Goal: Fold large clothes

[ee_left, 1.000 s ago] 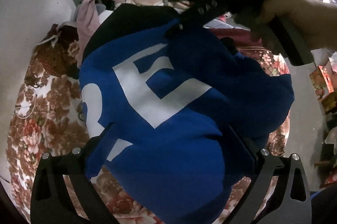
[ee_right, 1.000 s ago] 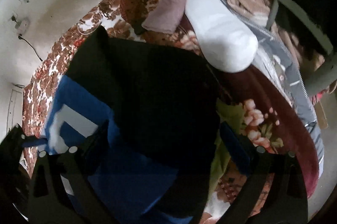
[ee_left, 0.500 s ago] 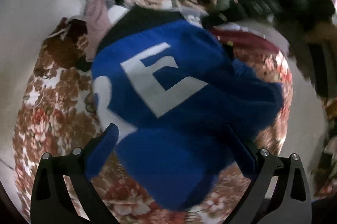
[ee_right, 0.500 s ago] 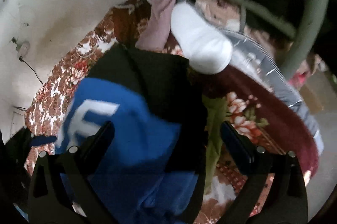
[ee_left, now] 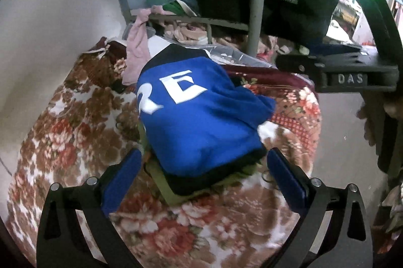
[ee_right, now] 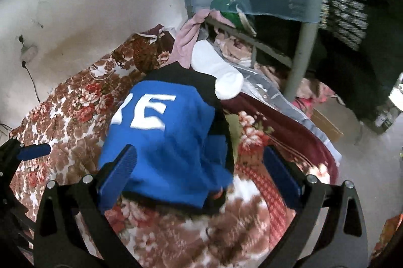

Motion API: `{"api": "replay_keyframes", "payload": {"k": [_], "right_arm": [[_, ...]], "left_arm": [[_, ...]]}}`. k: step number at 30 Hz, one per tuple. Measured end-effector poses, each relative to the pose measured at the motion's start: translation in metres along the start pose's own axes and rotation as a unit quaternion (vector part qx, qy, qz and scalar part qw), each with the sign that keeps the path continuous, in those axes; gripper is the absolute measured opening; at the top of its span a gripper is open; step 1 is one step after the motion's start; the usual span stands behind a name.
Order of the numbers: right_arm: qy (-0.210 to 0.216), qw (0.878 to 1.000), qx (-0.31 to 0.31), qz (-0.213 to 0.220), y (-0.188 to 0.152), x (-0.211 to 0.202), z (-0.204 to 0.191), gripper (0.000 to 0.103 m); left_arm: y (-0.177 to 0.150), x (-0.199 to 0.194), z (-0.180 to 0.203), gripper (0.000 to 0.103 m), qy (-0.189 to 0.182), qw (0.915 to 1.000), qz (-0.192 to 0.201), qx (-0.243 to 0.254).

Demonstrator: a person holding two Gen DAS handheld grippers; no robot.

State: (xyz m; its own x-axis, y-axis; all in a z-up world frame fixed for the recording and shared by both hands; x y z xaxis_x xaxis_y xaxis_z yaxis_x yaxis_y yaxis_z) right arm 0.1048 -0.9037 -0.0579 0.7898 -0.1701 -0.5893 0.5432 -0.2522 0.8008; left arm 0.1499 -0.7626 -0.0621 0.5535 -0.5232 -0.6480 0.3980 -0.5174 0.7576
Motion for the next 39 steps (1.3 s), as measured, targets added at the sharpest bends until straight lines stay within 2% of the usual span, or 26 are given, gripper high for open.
{"api": "replay_keyframes", "payload": {"k": [3, 7, 10, 13, 17, 20, 29, 33, 39], "right_arm": [[0.000, 1.000, 0.007, 0.007, -0.009, -0.037, -0.005, 0.098], [0.017, 1.000, 0.021, 0.014, -0.020, -0.068, -0.009, 0.098], [0.041, 0.999, -0.002, 0.018, -0.028, -0.078, -0.012, 0.098], [0.047, 0.998, -0.042, 0.021, -0.036, -0.085, -0.010, 0.098], [0.063, 0.997, -0.048, -0.001, -0.042, -0.086, 0.001, 0.098], [0.068, 0.997, -0.043, 0.000, -0.042, -0.087, 0.012, 0.098], [0.082, 0.996, -0.020, -0.012, -0.038, -0.076, 0.035, 0.098], [0.081, 0.996, -0.015, -0.020, -0.039, -0.070, 0.035, 0.098], [0.093, 0.995, -0.012, -0.028, -0.039, -0.063, 0.022, 0.098]], "left_arm": [[-0.013, -0.029, 0.008, 0.098, 0.009, 0.9997, 0.009, -0.021], [-0.029, -0.048, 0.019, 0.098, 0.035, 0.9989, 0.005, -0.029], [-0.029, -0.056, 0.025, 0.098, 0.053, 0.9975, 0.012, -0.044], [-0.028, -0.063, 0.027, 0.098, 0.098, 0.9928, 0.009, -0.069], [-0.017, -0.073, 0.029, 0.098, 0.117, 0.9866, 0.033, -0.109], [-0.009, -0.072, 0.029, 0.098, 0.130, 0.9824, 0.036, -0.128], [0.007, -0.058, 0.036, 0.098, 0.137, 0.9825, 0.040, -0.120], [0.009, -0.055, 0.035, 0.098, 0.136, 0.9845, 0.039, -0.104], [0.010, -0.052, 0.033, 0.098, 0.121, 0.9859, 0.038, -0.110]]}}
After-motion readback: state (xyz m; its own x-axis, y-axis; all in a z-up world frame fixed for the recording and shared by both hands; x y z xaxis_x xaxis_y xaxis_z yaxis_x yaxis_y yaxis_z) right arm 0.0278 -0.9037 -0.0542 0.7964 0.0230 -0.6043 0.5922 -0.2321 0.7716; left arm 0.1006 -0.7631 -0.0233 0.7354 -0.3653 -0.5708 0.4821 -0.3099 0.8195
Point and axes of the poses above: each gripper's, at about its wrist camera, not at the fingertips, and x roughly the way its jaws point, z to its right, y to its top, the point moved 9 cm from there along x, roughly the way its jaws point, and after that the axes turned 10 degrees about z, right-handed, at the moved point
